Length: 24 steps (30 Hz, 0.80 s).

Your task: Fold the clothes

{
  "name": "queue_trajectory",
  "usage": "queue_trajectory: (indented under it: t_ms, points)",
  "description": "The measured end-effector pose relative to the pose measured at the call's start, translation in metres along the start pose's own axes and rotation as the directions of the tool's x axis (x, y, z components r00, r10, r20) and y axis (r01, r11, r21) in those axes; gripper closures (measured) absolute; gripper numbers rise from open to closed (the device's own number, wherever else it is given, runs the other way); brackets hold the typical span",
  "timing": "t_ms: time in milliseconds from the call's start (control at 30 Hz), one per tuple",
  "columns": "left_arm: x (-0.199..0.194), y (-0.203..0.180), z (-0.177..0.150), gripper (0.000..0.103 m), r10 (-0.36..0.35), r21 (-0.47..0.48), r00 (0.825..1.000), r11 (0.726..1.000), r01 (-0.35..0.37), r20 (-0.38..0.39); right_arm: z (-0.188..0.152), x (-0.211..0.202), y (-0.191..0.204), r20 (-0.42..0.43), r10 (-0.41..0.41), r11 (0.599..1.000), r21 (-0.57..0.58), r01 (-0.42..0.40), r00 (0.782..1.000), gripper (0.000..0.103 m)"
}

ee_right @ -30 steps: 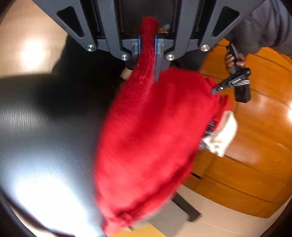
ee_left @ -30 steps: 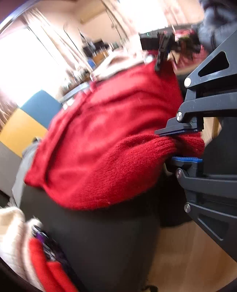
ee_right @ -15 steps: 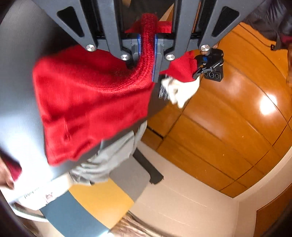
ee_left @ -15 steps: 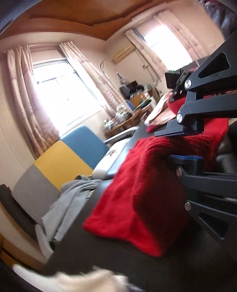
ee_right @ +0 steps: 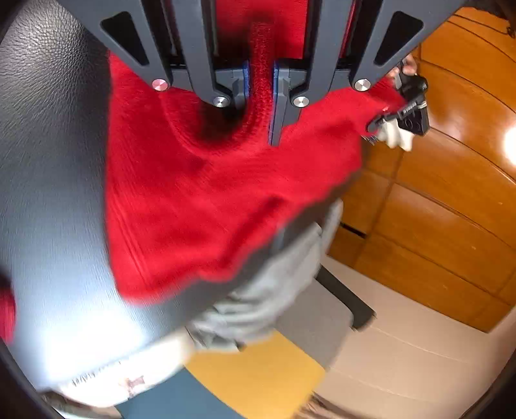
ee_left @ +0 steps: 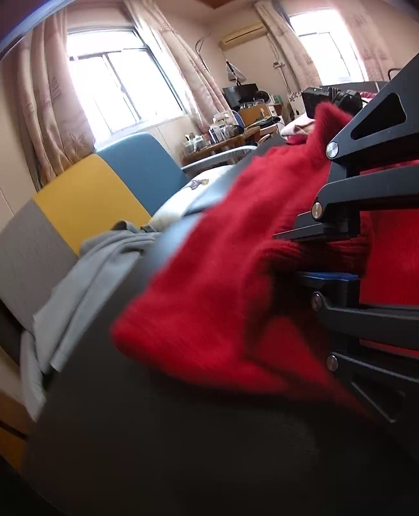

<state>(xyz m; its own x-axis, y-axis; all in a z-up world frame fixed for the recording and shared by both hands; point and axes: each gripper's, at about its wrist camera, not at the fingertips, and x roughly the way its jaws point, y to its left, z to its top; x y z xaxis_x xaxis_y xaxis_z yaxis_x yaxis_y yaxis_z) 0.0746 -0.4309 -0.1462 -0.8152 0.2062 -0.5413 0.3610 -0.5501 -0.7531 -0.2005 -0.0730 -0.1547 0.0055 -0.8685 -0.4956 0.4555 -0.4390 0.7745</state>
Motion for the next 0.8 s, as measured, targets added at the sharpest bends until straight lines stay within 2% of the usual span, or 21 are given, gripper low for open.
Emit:
queue_trajectory:
  t_ms: [67, 233, 367, 500, 567, 700, 800]
  points:
    - [-0.014, 0.005, -0.016, 0.090, -0.011, -0.012, 1.000, 1.000, 0.011, 0.006, -0.010, -0.007, 0.002, -0.010, 0.002, 1.000, -0.006, -0.002, 1.000, 0.098]
    - [-0.054, 0.012, -0.058, 0.090, 0.026, -0.035, 0.999, 0.999, -0.026, -0.023, -0.034, -0.027, 0.010, -0.036, 0.002, 1.000, -0.025, -0.003, 0.999, 0.098]
    - [-0.078, -0.004, -0.065, 0.090, -0.005, -0.014, 1.000, 1.000, 0.005, -0.018, -0.054, -0.043, 0.017, -0.056, 0.002, 0.999, -0.039, -0.004, 0.998, 0.092]
    - [-0.096, -0.033, -0.048, 0.090, -0.112, 0.012, 0.993, 0.994, 0.112, 0.032, -0.047, -0.053, 0.044, -0.031, 0.046, 0.995, -0.083, -0.048, 0.998, 0.092]
    - [-0.095, -0.044, -0.034, 0.090, -0.141, 0.026, 0.989, 0.990, 0.140, 0.044, -0.039, -0.059, 0.056, 0.003, 0.082, 0.992, -0.092, -0.081, 0.997, 0.092]
    - [-0.075, -0.047, -0.005, 0.090, -0.149, -0.016, 0.986, 0.988, 0.151, 0.076, -0.022, -0.063, 0.063, 0.065, 0.113, 0.991, -0.085, -0.107, 0.992, 0.092]
    - [-0.054, -0.028, 0.014, 0.090, -0.118, -0.114, 0.987, 0.985, 0.131, 0.114, -0.005, -0.053, 0.042, 0.109, 0.094, 0.996, -0.008, -0.094, 0.990, 0.092]
